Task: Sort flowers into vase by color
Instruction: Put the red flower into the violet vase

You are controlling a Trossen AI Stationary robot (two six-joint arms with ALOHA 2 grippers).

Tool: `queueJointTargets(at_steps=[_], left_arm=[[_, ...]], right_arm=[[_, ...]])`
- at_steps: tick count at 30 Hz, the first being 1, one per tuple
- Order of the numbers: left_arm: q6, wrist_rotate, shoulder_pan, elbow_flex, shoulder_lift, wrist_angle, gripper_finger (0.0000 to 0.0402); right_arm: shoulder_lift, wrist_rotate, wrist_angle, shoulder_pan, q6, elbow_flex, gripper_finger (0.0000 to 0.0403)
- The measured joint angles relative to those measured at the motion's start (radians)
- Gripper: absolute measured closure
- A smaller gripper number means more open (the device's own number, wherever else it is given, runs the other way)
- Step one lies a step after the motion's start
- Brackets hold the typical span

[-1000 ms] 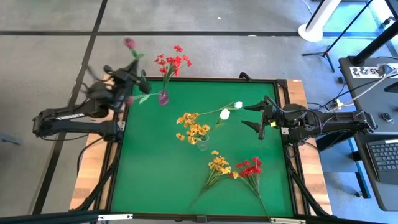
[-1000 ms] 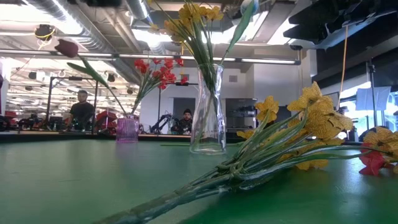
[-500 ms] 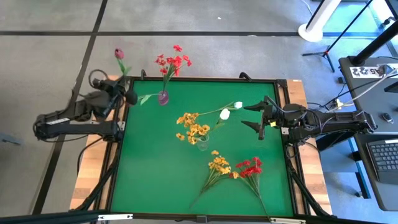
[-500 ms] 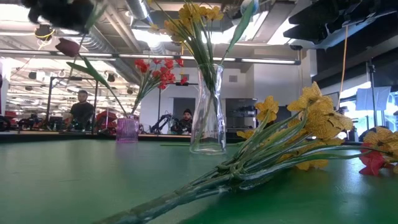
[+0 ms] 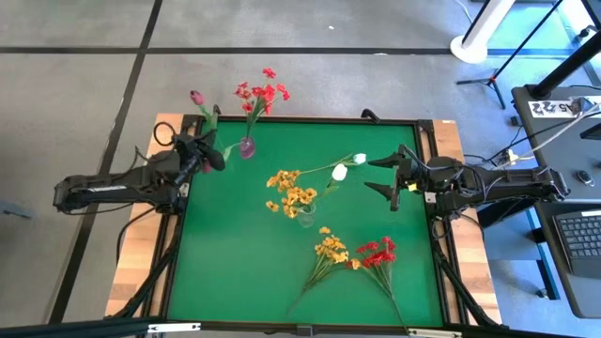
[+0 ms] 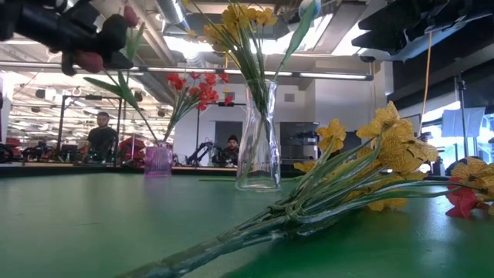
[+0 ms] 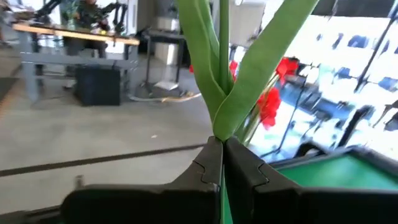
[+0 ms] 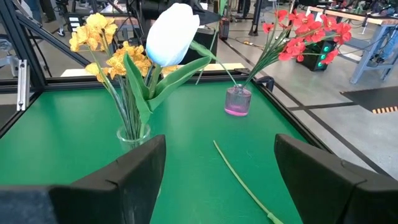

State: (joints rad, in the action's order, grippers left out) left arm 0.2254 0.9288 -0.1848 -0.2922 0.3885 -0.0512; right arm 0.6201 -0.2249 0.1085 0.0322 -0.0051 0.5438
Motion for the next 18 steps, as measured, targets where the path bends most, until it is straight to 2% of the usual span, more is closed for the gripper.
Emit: queueJointTargets(at_steps=[7,18], left_arm=[[-0.173,-0.002,0.0,0.105,0.024,-0.399,0.0401],[-0.378,-0.002,-0.018,0.104,0.092,-0.642,0.0401]], right_arm=[[0.0,0.0,-0.001,0.0,0.0,0.0,0.0104],[0.0,-0.023,-0.003,0.0,0.0,0.0,0.0104]])
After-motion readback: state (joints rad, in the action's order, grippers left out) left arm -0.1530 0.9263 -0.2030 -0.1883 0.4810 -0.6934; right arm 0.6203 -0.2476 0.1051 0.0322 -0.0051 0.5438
